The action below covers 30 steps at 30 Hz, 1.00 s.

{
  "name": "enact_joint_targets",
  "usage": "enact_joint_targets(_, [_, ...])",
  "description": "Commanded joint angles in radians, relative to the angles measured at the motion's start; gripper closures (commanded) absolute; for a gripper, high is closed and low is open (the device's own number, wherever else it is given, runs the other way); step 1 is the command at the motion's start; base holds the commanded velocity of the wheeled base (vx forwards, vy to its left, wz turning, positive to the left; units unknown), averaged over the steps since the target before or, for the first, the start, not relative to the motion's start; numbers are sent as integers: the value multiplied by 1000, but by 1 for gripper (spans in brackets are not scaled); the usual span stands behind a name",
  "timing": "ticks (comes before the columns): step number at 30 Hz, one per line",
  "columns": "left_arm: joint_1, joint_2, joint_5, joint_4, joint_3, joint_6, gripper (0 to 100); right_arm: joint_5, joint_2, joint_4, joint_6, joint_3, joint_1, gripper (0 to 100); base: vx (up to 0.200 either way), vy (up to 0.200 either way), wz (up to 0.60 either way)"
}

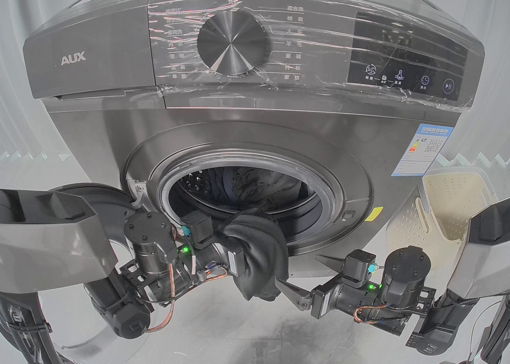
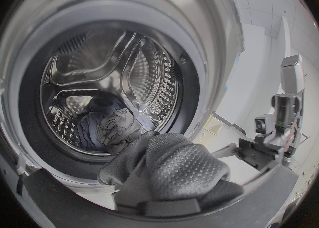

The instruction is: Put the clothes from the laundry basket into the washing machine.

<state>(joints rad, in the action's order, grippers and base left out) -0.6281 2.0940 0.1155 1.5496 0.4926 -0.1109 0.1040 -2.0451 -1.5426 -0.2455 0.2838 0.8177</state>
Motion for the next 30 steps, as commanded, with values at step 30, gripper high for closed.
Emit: enact_joint_targets(30, [126,575,-264,-348,1179,-105,100,-1,-6,-2,-1,-2,0,0,0,0,0])
